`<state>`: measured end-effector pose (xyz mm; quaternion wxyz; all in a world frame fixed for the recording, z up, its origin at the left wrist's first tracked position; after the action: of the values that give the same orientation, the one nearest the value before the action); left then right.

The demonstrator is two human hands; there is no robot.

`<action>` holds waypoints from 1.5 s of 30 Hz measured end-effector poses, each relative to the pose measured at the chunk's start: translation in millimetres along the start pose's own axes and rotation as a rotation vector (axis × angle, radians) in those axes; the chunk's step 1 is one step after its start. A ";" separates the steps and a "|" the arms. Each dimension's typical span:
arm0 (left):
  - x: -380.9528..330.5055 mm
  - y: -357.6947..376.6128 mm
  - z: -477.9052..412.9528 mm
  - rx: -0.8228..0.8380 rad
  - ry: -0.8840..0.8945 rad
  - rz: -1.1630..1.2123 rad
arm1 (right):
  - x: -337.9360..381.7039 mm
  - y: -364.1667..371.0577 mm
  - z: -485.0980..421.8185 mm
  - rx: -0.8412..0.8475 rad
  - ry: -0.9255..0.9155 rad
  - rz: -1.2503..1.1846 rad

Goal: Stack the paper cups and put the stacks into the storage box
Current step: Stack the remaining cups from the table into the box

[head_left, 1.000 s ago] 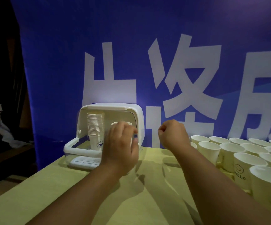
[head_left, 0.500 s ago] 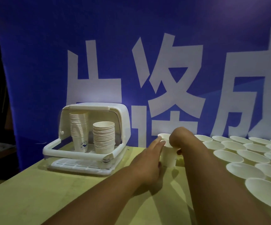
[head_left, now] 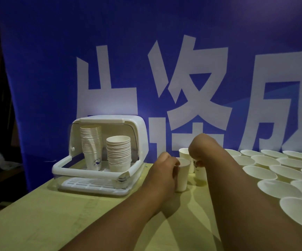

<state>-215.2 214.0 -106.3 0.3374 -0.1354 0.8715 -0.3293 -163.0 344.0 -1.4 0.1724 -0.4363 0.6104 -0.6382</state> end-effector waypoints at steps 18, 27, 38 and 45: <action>-8.1 -142.7 -9.6 -0.741 0.145 0.076 | 53.9 -13.7 33.4 -0.508 -0.341 -0.468; 43.8 -165.0 -0.6 -0.634 0.013 -0.153 | 82.6 -0.1 40.2 -0.718 -0.588 -0.496; 66.1 -151.3 -2.8 -0.293 -0.122 -0.179 | 107.1 11.1 55.8 -0.719 -0.715 -0.671; 76.5 -147.4 -3.2 -0.369 -0.096 0.103 | 120.2 22.2 62.9 -0.596 -0.787 -0.476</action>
<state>-271.6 70.5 -44.6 0.3644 -0.1658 0.9057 -0.1394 -188.9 209.7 11.8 0.1076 -0.7980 0.5387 -0.2478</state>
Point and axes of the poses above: each hand's wrist, its own z-axis away from the middle knuckle, its own y-axis out of the palm, x = y × z, the point moved 2 cm from there along -z, towards the middle knuckle, and after that the axes turned 5 degrees about -y, right-handed, at the moved point
